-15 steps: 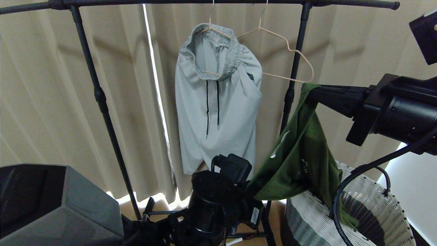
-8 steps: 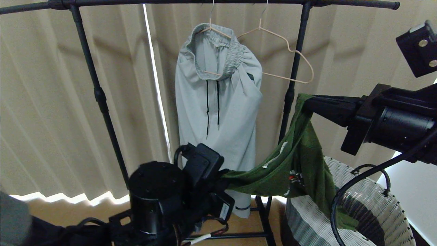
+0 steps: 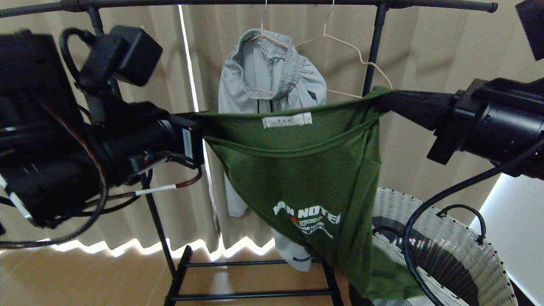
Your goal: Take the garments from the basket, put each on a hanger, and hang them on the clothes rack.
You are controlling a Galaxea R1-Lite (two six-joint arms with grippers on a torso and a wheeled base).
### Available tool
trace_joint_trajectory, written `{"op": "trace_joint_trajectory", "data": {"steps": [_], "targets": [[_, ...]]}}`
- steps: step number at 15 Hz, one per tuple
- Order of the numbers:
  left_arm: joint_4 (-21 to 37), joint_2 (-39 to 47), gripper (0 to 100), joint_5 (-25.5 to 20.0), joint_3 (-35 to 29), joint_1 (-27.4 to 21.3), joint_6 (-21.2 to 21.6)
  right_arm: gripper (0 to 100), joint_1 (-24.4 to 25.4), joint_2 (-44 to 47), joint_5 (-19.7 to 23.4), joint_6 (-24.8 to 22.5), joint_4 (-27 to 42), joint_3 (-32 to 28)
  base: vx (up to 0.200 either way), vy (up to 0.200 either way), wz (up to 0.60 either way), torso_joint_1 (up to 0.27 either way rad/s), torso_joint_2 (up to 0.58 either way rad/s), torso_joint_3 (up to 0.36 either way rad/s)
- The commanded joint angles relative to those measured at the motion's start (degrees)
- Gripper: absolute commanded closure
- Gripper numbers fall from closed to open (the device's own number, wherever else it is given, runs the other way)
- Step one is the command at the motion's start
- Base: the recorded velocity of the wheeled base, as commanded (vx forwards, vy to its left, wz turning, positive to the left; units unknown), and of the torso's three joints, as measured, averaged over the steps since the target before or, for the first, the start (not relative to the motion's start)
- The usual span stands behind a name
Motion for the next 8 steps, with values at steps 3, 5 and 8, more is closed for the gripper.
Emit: {"op": "trace_joint_trajectory", "data": {"steps": [3, 5, 8], "targets": [[8.85, -3.01, 100, -1.22, -10.46, 1.10, 0.16, 100, -2.76, 2.96, 0.08, -0.06, -0.80, -3.49, 0.000, 0.000, 0.00, 0.000, 0.00, 0.000], [8.94, -2.31, 100, -1.05, -8.00, 0.84, 0.34, 100, -4.87, 3.05, -0.01, -0.06, -0.89, -2.43, 0.000, 0.000, 0.00, 0.000, 0.00, 0.000], [13.16, -2.49, 100, -1.05, -8.00, 0.13, 3.85, 100, -7.15, 3.05, -0.01, -0.06, -1.06, -1.46, 0.000, 0.000, 0.00, 0.000, 0.00, 0.000]]}}
